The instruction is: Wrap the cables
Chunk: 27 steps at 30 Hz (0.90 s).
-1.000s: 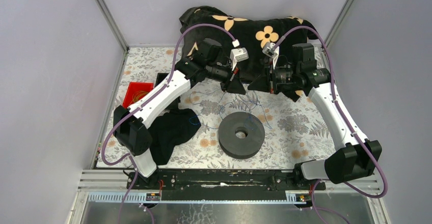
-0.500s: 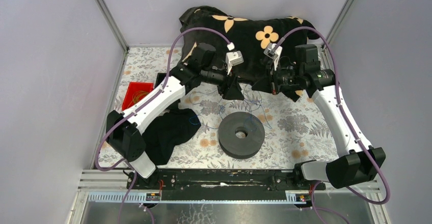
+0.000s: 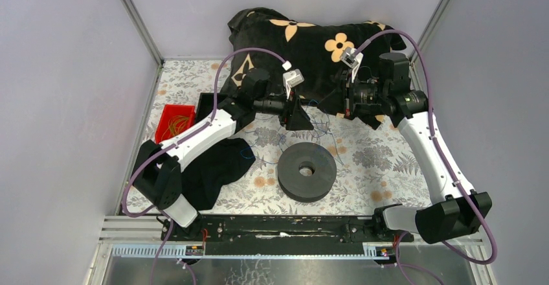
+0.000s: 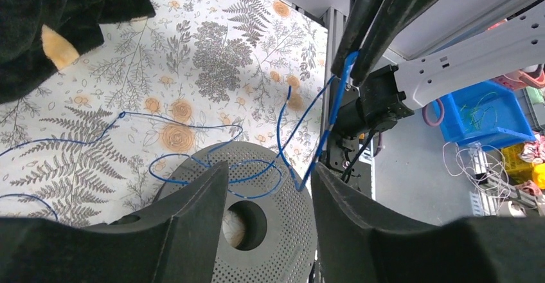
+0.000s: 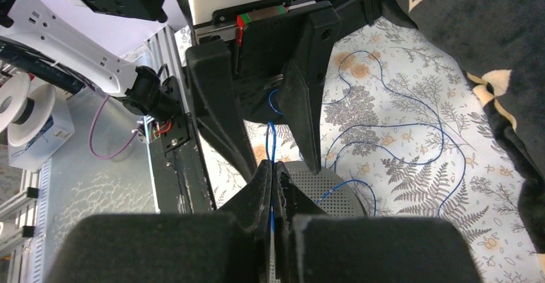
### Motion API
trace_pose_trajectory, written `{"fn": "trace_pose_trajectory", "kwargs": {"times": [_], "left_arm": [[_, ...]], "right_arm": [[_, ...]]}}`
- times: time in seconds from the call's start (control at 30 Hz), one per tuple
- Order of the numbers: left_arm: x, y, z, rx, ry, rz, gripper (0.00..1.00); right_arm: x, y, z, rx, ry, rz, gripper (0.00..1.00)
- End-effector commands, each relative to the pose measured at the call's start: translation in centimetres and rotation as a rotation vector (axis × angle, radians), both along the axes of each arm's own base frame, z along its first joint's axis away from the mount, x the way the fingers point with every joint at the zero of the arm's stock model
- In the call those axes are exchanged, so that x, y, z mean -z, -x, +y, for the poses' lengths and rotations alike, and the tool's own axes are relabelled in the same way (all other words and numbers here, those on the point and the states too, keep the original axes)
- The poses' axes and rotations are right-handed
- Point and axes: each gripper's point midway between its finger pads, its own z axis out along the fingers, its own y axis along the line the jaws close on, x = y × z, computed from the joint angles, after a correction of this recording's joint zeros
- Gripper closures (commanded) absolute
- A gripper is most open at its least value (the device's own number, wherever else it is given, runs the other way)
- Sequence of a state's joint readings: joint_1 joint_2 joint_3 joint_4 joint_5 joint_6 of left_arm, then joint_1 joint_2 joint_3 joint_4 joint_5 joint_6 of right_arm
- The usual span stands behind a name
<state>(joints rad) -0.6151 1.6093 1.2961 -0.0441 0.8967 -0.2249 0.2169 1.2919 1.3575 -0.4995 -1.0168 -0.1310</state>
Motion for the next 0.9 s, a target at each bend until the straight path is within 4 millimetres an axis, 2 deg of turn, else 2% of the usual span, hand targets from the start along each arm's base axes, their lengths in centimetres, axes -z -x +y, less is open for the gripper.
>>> {"fn": "trace_pose_trajectory", "kwargs": {"times": [0.0, 0.1, 0.27, 0.33, 0.47, 0.53, 0.63, 0.87], "left_arm": [[-3.0, -0.5, -0.7, -0.005, 0.138, -0.031, 0.48], [-3.2, -0.8, -0.6, -0.008, 0.164, -0.005, 0.6], [-3.6, -1.5, 0.2, -0.009, 0.184, -0.008, 0.89], [-3.5, -1.7, 0.8, -0.009, 0.16, -0.027, 1.0], [-2.5, -1.7, 2.1, 0.003, 0.013, -0.099, 1.0], [-2.0, -1.4, 2.6, 0.028, -0.06, -0.113, 1.0], [-1.2, -0.9, 3.0, 0.066, -0.161, -0.104, 1.0], [-0.9, 0.9, 2.2, 0.116, -0.209, -0.075, 1.0]], "right_arm": [[-2.0, 1.0, 0.6, -0.034, -0.074, -0.026, 1.0], [-1.6, 1.1, 0.6, -0.037, -0.073, -0.016, 1.0], [-1.0, 0.8, 0.0, -0.014, -0.066, -0.014, 1.0], [-0.9, 0.3, -0.8, 0.022, -0.052, -0.021, 1.0], [0.6, -0.7, -2.4, 0.061, 0.045, -0.081, 1.0], [1.6, -0.6, -2.8, 0.037, 0.102, -0.108, 0.99], [2.7, 0.1, -2.9, -0.039, 0.149, -0.096, 0.92], [2.3, 0.6, -1.7, -0.121, 0.058, -0.044, 0.77]]}}
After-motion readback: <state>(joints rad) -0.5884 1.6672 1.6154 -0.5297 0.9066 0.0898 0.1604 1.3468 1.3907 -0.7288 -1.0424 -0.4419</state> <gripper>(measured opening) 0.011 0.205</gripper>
